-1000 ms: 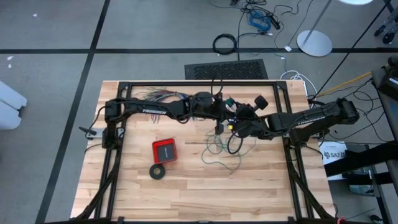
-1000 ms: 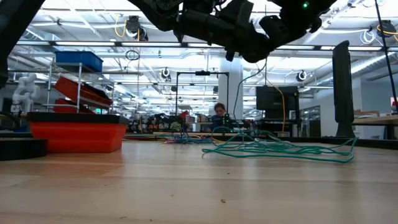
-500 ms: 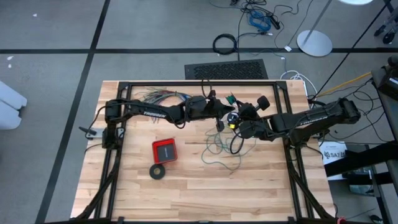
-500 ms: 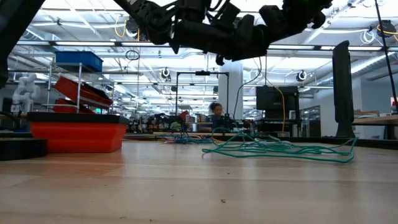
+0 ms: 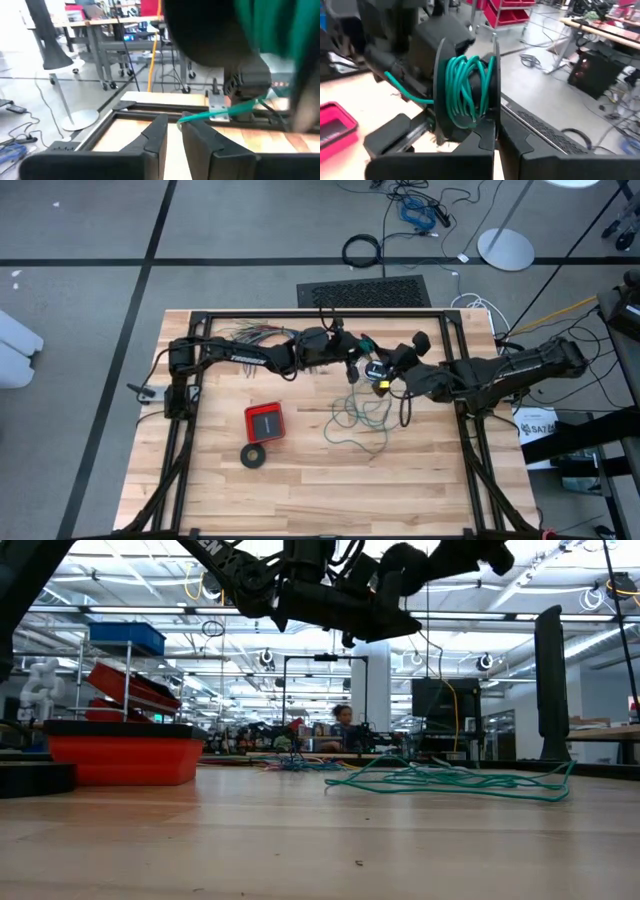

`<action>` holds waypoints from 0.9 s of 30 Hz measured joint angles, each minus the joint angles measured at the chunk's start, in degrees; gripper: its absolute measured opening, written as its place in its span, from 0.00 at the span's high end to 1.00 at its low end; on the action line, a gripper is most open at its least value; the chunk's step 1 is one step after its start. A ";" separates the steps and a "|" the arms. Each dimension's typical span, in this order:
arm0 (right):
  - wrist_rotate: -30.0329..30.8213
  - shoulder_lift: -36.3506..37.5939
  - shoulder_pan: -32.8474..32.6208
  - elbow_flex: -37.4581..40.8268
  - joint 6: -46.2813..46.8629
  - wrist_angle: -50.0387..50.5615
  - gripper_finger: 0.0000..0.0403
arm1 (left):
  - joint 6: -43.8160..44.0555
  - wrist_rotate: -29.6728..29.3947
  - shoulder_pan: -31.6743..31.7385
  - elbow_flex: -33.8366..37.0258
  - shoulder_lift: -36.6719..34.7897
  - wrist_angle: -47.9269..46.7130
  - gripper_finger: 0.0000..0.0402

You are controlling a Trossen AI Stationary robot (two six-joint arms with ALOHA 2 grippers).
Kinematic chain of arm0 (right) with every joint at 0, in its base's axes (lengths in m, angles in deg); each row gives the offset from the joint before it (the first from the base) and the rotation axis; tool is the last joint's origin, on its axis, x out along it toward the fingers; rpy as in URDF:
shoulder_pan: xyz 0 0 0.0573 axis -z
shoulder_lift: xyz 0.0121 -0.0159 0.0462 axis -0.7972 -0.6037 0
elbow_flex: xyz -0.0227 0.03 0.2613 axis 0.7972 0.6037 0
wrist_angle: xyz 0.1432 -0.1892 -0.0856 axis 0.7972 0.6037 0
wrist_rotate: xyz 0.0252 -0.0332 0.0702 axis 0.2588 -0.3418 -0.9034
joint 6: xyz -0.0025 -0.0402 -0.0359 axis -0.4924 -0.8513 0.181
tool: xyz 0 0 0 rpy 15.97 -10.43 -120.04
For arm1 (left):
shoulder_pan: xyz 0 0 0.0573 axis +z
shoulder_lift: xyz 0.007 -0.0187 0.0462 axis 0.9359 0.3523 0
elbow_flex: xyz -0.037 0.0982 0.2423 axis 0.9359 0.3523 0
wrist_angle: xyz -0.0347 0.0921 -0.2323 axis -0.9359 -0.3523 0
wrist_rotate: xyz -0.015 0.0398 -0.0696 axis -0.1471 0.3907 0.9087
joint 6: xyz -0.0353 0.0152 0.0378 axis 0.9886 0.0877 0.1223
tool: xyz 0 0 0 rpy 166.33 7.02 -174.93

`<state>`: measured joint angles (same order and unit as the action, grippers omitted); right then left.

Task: Coil cords
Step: Coil the green wire onto the spool

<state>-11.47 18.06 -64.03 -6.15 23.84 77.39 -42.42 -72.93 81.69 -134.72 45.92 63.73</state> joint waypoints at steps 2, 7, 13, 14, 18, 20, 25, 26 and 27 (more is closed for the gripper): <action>-0.79 1.05 -0.12 0.00 -0.53 -0.62 1.00 | -0.31 0.93 0.06 0.00 0.00 -1.05 0.82; -1.57 3.87 -0.78 0.00 -1.59 -0.48 1.00 | -1.53 3.36 0.09 0.00 0.00 -1.79 0.79; -1.52 5.63 -1.91 0.00 -2.97 -0.62 1.00 | -1.46 4.87 0.18 0.00 0.00 -0.75 0.78; -1.50 5.80 -2.10 0.00 -3.47 -0.70 1.00 | -1.38 4.87 0.31 0.00 0.01 -0.77 0.78; -1.47 5.95 -2.94 0.00 -6.43 -3.12 1.00 | 1.69 6.23 1.01 -0.04 2.52 2.72 0.79; -1.49 5.97 -3.29 0.00 -7.92 -4.79 1.00 | 4.39 7.94 1.54 -0.04 4.95 7.63 0.79; -1.48 6.05 -4.02 0.00 -8.48 -4.96 1.00 | 10.52 11.00 2.33 0.02 10.55 17.93 0.79; -1.48 6.02 -4.22 0.00 -8.48 -4.90 1.00 | 11.16 11.59 2.34 0.01 11.52 20.27 0.79; -1.46 6.05 -4.41 0.00 -8.48 -4.94 1.00 | 11.85 12.51 2.34 0.00 12.29 22.56 0.79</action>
<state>-12.93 24.10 -68.44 -6.15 15.36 72.45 -30.57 -60.43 84.03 -134.72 58.21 86.28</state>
